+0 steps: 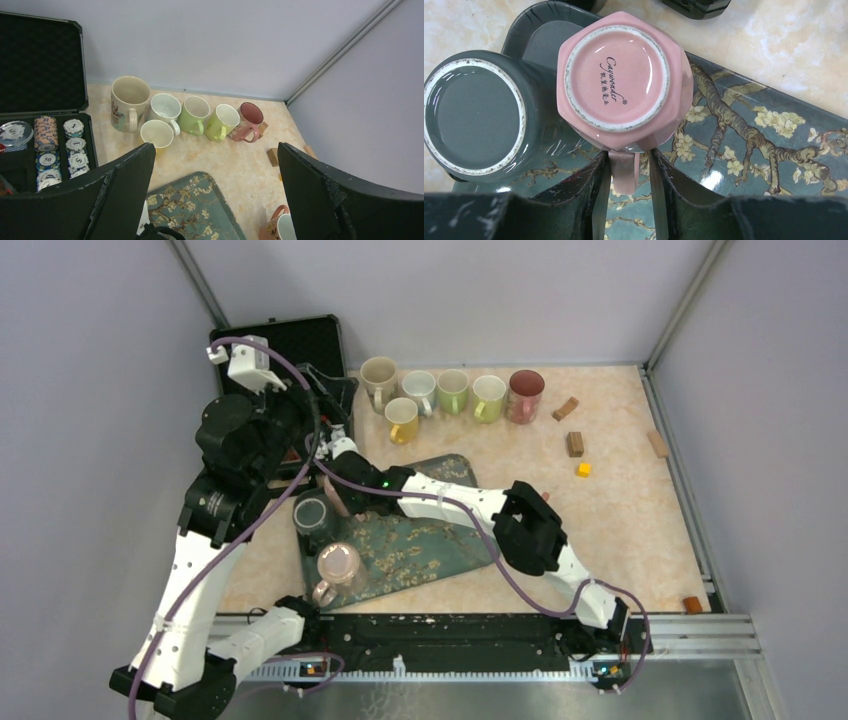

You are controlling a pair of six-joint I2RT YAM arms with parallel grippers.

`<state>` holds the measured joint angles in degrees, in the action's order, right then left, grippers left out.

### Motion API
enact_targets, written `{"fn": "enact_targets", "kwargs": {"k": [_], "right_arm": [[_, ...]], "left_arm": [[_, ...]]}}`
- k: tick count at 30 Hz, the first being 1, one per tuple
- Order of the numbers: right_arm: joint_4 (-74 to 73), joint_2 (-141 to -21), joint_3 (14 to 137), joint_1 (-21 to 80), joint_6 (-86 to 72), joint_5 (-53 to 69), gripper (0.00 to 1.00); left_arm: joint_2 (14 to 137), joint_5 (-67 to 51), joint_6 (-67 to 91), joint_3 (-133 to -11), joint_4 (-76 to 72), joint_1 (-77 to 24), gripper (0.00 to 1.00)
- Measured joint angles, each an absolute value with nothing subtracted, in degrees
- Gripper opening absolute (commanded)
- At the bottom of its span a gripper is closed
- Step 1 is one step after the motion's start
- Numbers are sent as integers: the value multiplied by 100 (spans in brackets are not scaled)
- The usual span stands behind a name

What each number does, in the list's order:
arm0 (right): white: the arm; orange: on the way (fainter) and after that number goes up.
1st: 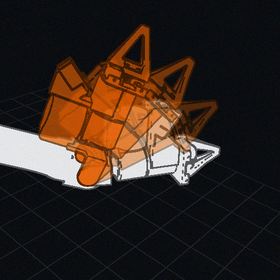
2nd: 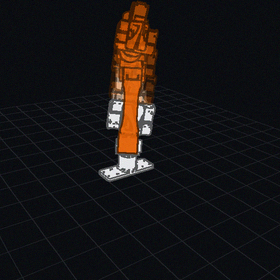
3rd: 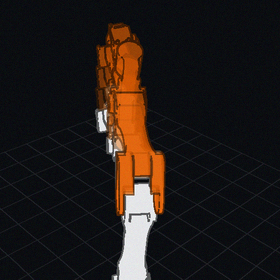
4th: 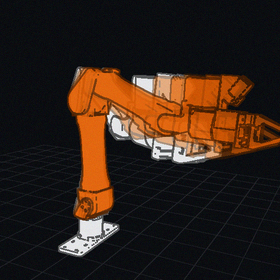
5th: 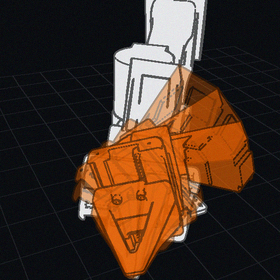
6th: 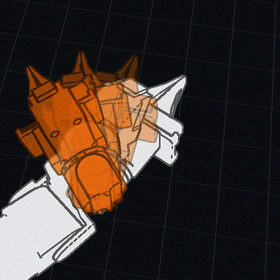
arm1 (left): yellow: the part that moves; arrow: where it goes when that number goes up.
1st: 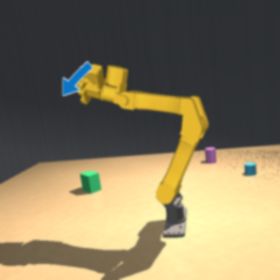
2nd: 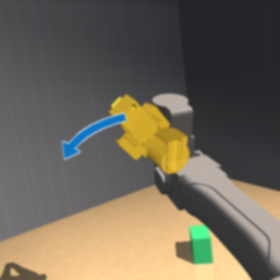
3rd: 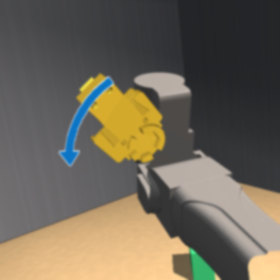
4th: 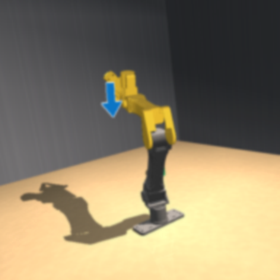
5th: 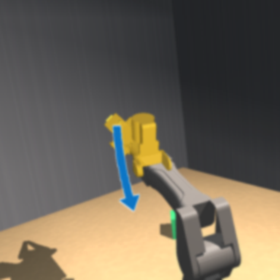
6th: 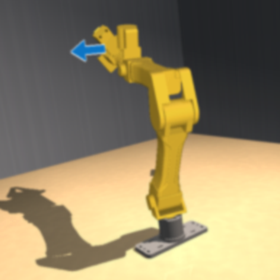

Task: Turn the mug right side up
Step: Move the cup to the tray.

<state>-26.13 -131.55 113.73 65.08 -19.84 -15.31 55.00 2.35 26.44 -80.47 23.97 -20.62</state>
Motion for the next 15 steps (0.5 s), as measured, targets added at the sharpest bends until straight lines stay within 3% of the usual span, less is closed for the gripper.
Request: {"fn": "enact_targets", "kwargs": {"k": [8, 15], "right_arm": [[-2611, -13218, 11373, 6508, -1905, -1474, 31], [-2598, -13225, 11378, 6508, -1817, -1415, 11]], "left_arm": [[5516, 174, 2648, -8047, 2390, -2062, 99], [5586, 117, 2668, -8047, 2394, -2062, 99]]}}
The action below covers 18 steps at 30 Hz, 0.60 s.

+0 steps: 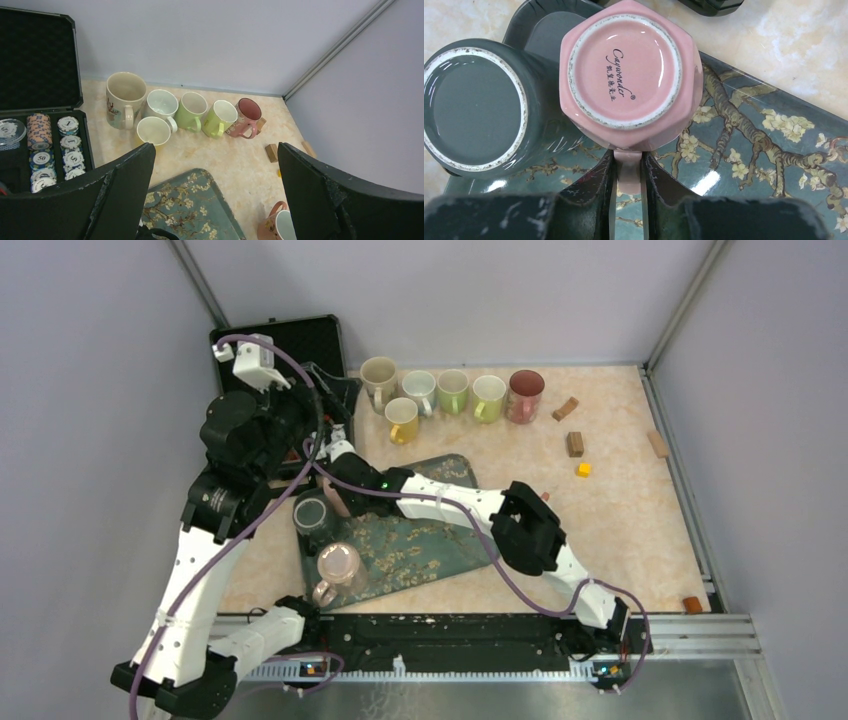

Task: Turn the mug right side up
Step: Move the cup to the tray.

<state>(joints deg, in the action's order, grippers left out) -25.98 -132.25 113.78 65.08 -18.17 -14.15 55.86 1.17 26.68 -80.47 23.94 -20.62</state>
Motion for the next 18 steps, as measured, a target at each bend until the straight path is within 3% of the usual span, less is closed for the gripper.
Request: {"fn": "enact_targets", "kwargs": {"k": [6, 13, 18], "right_arm": [[-2609, -13240, 11397, 6506, -1802, -1382, 0], [-2259, -12569, 10311, 6420, -1833, -1557, 1], [-2178, -11830, 9253, 6318, -1951, -1730, 9]], "left_arm": [[5618, 110, 2694, -8047, 2390, -2062, 99], [5682, 16, 2779, -7994, 2292, -2062, 99], [5787, -145, 2875, -7872, 2198, -2062, 99]]}}
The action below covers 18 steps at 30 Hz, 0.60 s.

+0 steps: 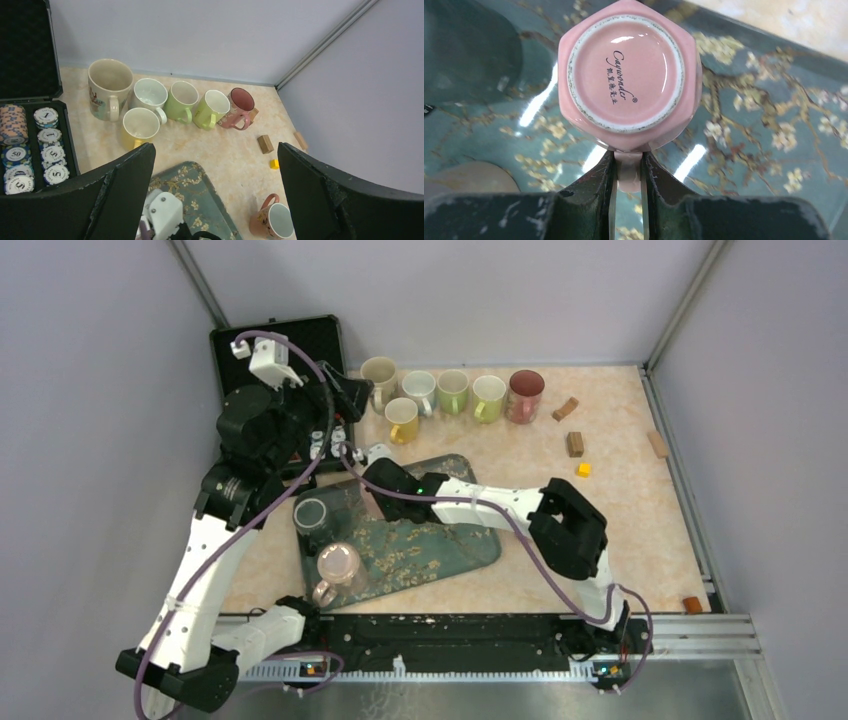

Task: Turn the mug right side up
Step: Move the cup to the tray.

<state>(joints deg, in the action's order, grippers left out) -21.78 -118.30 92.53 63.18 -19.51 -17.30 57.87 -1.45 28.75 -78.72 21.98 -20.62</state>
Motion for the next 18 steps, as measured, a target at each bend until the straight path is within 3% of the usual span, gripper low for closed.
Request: {"fn": "enact_targets", "kwargs": {"k": [6, 12, 18], "right_arm": [[-2080, -11214, 8390, 6230, -2112, -1785, 22], [-2102, -11172, 8318, 6202, -2158, -1772, 36], [-2108, -11212, 8344, 6165, -2158, -1772, 38]], "left_arm": [[5889, -255, 2974, -7771, 2082, -2062, 99], [5892, -279, 3015, -7671, 2001, -2062, 99], [5905, -298, 3013, -7666, 1977, -2062, 99]]}}
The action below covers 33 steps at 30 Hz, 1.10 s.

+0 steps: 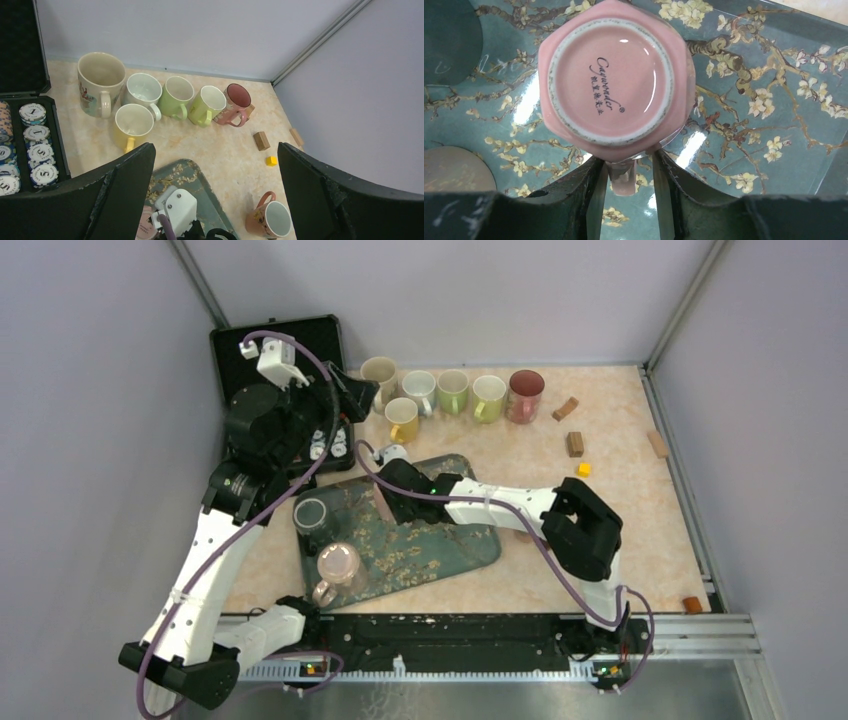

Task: Turn the mug right side up
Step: Move the cup to the tray, then turn over the cup on the tray.

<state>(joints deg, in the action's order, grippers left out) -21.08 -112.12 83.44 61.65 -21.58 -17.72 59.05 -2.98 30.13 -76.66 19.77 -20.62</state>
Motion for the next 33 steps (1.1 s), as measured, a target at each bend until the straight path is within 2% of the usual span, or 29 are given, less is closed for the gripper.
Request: {"fn": "enact_targets", "kwargs": {"k": [3, 7, 11, 14, 16, 24, 33], "right_arm": [[-2156, -11238, 8396, 6110, -2156, -1739, 36], [-2250, -11321, 8549, 6055, -2143, -1643, 26], [-2290, -11378, 8643, 6045, -2117, -1579, 23], [-2318, -11408, 8670, 6045, -2112, -1522, 13], [-2331, -11408, 8670, 6045, -2121, -1511, 0], [-2294, -11375, 8654, 5872, -2222, -1291, 0], [-2189, -10656, 8020, 5107, -2700, -652, 0]], "left_arm": [[5907, -314, 3013, -7666, 1968, -2062, 99], [5927, -318, 3013, -7666, 1968, -2062, 99], [5953, -320, 3013, -7666, 1966, -2062, 99], [5953, -322, 3015, -7662, 1964, -2062, 99], [5953, -329, 3015, -7658, 1959, -2062, 99], [5953, -368, 3094, -7548, 1925, -2062, 99], [5955, -598, 3371, -7380, 1765, -2062, 99]]}}
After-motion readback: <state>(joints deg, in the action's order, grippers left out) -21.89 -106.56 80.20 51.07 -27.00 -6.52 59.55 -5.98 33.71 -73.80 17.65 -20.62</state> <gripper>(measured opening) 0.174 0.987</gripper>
